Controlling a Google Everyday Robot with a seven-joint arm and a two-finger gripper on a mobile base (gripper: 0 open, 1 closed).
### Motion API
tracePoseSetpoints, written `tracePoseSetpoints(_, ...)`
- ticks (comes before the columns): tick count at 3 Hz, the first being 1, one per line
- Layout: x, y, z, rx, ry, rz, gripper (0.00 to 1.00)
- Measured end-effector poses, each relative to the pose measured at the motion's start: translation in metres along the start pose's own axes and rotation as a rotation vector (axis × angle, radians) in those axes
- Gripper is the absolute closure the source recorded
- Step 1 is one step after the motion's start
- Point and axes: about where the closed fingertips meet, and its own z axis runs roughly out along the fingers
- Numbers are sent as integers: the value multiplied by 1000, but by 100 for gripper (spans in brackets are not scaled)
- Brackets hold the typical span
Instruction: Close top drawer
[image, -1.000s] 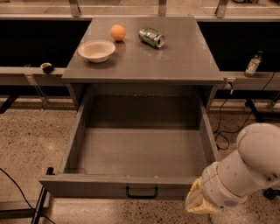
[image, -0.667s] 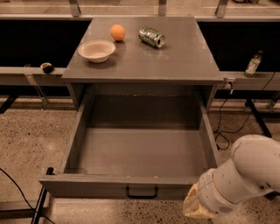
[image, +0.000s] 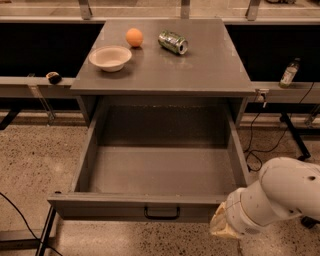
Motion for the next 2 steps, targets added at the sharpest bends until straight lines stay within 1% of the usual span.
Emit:
tracePoseSetpoints(1,-9,-10,-7,83,-9,-14,100)
tracePoseSetpoints(2,-19,-31,-9,193,-6,-33,100)
